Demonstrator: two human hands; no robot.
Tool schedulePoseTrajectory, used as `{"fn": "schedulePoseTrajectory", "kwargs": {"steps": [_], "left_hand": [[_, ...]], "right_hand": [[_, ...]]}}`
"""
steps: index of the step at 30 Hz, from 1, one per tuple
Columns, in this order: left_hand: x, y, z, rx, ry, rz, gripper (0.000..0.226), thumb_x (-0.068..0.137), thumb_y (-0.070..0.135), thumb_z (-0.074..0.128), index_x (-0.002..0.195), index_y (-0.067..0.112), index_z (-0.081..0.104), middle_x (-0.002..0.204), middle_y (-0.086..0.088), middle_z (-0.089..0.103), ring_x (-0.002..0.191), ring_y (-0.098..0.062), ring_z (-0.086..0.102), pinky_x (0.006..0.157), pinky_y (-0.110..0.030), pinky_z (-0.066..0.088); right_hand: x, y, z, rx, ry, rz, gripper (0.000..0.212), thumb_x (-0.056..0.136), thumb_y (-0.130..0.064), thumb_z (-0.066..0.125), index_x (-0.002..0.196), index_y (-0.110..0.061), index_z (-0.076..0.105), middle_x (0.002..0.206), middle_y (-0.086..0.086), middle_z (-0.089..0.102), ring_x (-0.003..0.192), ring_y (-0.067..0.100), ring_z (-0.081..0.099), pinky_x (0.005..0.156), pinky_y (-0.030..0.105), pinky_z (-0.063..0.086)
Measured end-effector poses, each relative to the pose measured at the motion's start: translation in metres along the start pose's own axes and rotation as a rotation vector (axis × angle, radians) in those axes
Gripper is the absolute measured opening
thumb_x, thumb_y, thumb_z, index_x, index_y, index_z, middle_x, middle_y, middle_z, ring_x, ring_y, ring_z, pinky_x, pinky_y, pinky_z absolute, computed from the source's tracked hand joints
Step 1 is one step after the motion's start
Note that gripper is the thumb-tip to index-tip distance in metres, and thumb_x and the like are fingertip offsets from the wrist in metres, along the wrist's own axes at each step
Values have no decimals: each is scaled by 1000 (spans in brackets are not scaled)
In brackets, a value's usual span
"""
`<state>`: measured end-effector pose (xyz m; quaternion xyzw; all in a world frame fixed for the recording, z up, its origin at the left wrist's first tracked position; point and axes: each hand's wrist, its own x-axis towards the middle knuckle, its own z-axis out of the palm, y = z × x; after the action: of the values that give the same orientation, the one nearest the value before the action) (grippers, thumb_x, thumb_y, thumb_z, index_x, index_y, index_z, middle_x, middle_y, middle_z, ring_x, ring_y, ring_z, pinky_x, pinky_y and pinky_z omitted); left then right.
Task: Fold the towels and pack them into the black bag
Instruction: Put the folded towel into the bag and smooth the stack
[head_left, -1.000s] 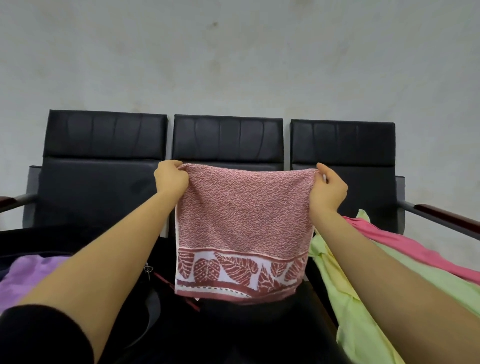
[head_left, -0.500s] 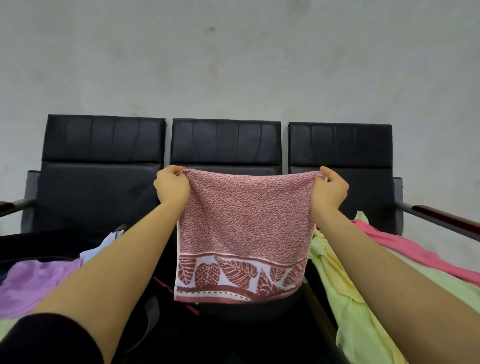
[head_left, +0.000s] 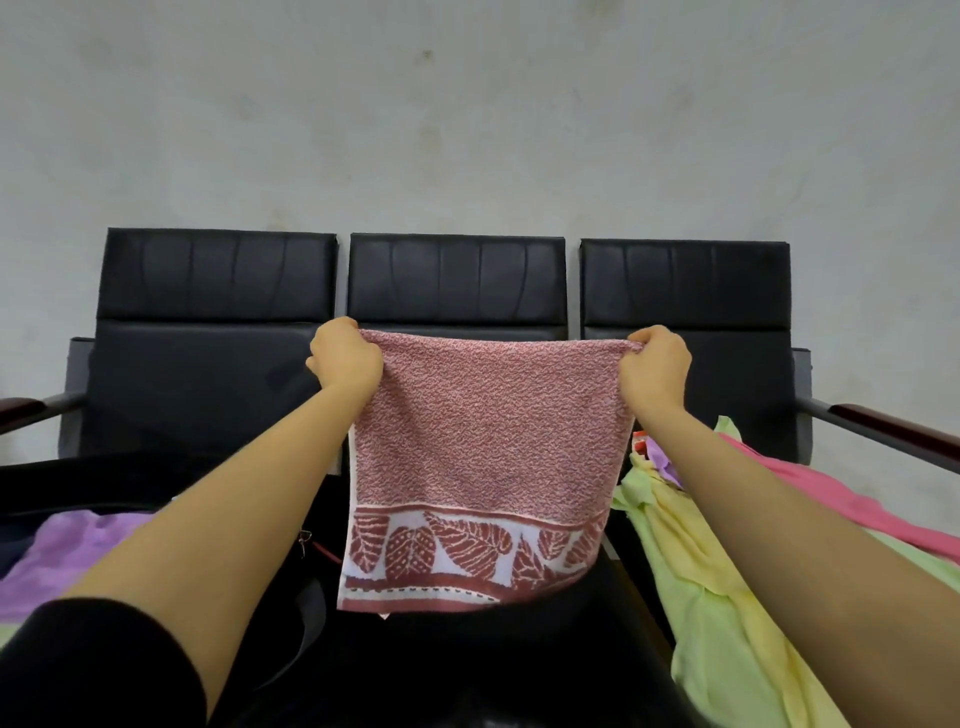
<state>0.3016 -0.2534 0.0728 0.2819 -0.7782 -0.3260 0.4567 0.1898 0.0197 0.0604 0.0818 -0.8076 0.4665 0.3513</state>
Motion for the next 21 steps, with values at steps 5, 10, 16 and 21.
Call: {"fn": "schedulePoseTrajectory", "kwargs": {"steps": [5, 10, 16, 21], "left_hand": [[4, -3, -9, 199, 23, 130, 17, 80, -9, 46, 82, -5, 62, 101, -26, 59, 88, -42, 56, 80, -49, 45], [-1, -12, -14, 380, 43, 225, 17, 85, -6, 47, 97, -1, 59, 108, -20, 55, 101, -37, 51, 87, -41, 38], [-2, -21, -15, 458, 7, 307, 17, 80, -9, 47, 72, 5, 51, 82, -16, 61, 79, -34, 54, 80, -38, 36], [0, -26, -14, 476, 7, 343, 25, 78, -9, 48, 61, 9, 44, 76, -16, 60, 72, -33, 51, 75, -37, 34]], "right_hand": [[-6, -9, -4, -258, 106, -123, 13, 91, -4, 51, 101, -6, 60, 117, 15, 48, 106, 33, 46, 90, 40, 39], [-14, -10, -4, -226, 10, -155, 17, 90, 3, 46, 105, 0, 53, 113, 19, 53, 102, 36, 50, 85, 41, 38], [-21, -3, -2, -381, -105, -214, 17, 88, 7, 44, 98, 4, 58, 114, 23, 47, 99, 39, 48, 81, 40, 38], [-21, 0, -1, -310, -106, -189, 17, 88, 7, 44, 96, 5, 58, 112, 22, 49, 96, 38, 50, 81, 44, 43]]}}
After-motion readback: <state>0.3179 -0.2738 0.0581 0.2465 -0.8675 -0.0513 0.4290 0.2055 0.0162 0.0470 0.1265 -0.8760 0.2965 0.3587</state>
